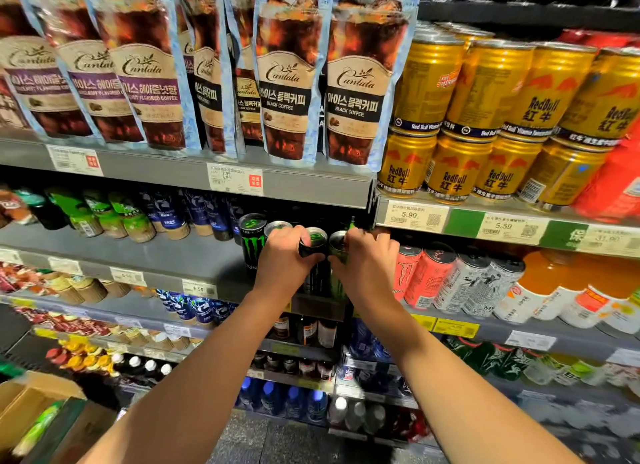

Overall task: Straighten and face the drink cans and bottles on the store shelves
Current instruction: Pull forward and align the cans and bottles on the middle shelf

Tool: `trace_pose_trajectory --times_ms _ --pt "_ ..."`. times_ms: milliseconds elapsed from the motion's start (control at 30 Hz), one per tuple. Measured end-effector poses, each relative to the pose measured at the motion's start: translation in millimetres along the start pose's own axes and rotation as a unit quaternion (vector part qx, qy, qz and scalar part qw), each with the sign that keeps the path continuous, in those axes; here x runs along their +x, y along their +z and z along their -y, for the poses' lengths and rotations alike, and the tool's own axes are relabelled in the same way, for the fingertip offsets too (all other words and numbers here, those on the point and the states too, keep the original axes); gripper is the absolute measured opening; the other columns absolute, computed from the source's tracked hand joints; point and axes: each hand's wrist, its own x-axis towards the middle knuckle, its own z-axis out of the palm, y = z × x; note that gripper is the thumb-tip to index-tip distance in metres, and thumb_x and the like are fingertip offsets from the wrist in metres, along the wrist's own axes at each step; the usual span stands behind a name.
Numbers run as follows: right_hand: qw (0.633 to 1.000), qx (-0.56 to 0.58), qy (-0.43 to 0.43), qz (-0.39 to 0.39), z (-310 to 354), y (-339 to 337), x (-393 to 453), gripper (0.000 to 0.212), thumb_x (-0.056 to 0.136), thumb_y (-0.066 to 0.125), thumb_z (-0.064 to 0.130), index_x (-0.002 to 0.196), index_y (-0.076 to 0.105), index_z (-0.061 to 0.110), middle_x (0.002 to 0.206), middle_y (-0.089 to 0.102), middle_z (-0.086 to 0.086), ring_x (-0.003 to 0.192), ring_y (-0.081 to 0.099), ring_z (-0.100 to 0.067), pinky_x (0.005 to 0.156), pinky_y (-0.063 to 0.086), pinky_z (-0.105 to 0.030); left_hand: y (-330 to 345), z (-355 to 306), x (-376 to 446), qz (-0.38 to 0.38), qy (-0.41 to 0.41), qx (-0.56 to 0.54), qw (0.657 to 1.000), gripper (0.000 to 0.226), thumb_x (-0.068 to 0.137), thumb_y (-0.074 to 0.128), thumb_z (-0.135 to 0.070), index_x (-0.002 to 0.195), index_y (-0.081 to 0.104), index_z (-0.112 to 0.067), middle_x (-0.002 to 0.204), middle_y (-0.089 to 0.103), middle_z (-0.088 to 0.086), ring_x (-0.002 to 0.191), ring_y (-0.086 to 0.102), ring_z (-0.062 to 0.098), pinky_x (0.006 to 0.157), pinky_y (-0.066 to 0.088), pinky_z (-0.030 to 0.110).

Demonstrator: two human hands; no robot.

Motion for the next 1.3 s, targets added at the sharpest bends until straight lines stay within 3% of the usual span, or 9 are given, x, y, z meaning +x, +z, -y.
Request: trace_pose_trajectory --times_ms 133,300,433,600,800,967,1100,1200,1300 --pt "0.999 -0.018 -0.022 -0.019 3.3 3.2 -3.6 0.031 0.069 0.078 0.035 0.091 0.062 0.02 0.087 0.06 -0.001 0.084 0.052 -0.028 0.074 0.038 -0.039 0.5 -2.0 -3.8 0.008 -0.015 0.022 1.0 0.038 0.066 0.09 -0.024 0.082 0.06 -0.006 0.086 0.062 0.012 0.085 0.057 0.034 0.069 0.05 0.045" --pt "0.997 0.064 -0.031 -0.037 4.6 7.0 -11.2 0.031 0.073 0.072 0.031 0.1 0.062 0.02 0.099 0.057 -0.001 0.094 0.05 -0.028 0.081 0.036 -0.041 -7.3 10.6 -18.6 -0.057 -0.011 -0.041 0.997 0.027 0.073 0.084 -0.013 0.094 0.067 -0.015 0.103 0.052 -0.002 0.097 0.056 0.017 0.084 0.05 0.029" --pt "0.993 0.076 -0.075 -0.042 13.1 13.3 -15.1 0.041 0.075 0.075 0.033 0.108 0.064 0.013 0.109 0.058 -0.005 0.105 0.053 -0.03 0.094 0.038 -0.042 -9.6 39.2 -34.6 -0.183 -0.186 -0.131 0.957 0.05 0.074 0.08 -0.006 0.113 0.055 -0.025 0.11 0.044 -0.011 0.099 0.051 0.011 0.089 0.047 0.026" --pt "0.994 0.067 -0.086 -0.013 22.6 17.6 -8.5 0.045 0.074 0.078 0.029 0.114 0.065 0.01 0.112 0.058 -0.011 0.109 0.054 -0.033 0.099 0.042 -0.049 -5.7 84.8 -13.1 -0.027 -0.345 -0.289 0.893 0.082 0.076 0.076 0.007 0.145 0.033 -0.008 0.14 0.052 0.015 0.129 0.051 0.024 0.105 0.048 0.043" --pt "0.991 0.101 -0.085 -0.003 27.3 19.3 -1.6 0.044 0.073 0.079 0.02 0.113 0.063 0.011 0.106 0.06 -0.006 0.104 0.055 -0.033 0.104 0.038 -0.057 -8.9 116.4 -7.7 0.103 -0.327 -0.244 0.907 0.049 0.079 0.071 0.003 0.117 0.053 -0.021 0.1 0.066 -0.006 0.102 0.064 0.019 0.072 0.048 0.023" --pt "0.987 0.136 -0.08 -0.003 24.6 22.2 2.2 0.043 0.071 0.08 0.021 0.109 0.062 0.011 0.1 0.061 -0.006 0.101 0.053 -0.033 0.091 0.042 -0.051 -16.1 118.0 -13.2 0.104 -0.336 -0.259 0.9 0.053 0.071 0.084 -0.005 0.115 0.06 -0.022 0.101 0.068 -0.013 0.091 0.062 -0.003 0.075 0.048 0.018" --pt "0.986 0.146 -0.081 -0.001 22.4 21.8 3.2 0.043 0.071 0.08 0.021 0.108 0.062 0.01 0.1 0.062 -0.007 0.1 0.054 -0.034 0.083 0.042 -0.046 -15.8 116.3 -22.0 0.08 -0.35 -0.291 0.887 0.057 0.072 0.084 -0.002 0.121 0.06 -0.017 0.11 0.068 -0.008 0.101 0.062 0.007 0.093 0.048 0.029" --pt "0.987 0.128 -0.092 0.0 21.0 21.3 2.1 0.043 0.073 0.079 0.024 0.109 0.064 0.008 0.103 0.062 -0.01 0.102 0.055 -0.035 0.088 0.042 -0.047 -15.3 110.3 -25.2 0.069 -0.354 -0.296 0.884 0.055 0.073 0.081 0.001 0.121 0.06 -0.017 0.107 0.067 -0.011 0.098 0.061 0.003 0.101 0.048 0.037" --pt "0.989 0.107 -0.1 0.013 15.3 21.5 -1.3 0.048 0.079 0.073 0.032 0.119 0.063 0.008 0.123 0.058 -0.012 0.117 0.051 -0.034 0.099 0.039 -0.047 -16.0 97.4 -27.5 0.045 -0.349 -0.282 0.893 0.071 0.071 0.083 0.001 0.133 0.051 -0.015 0.118 0.063 -0.004 0.111 0.06 0.017 0.1 0.048 0.038"
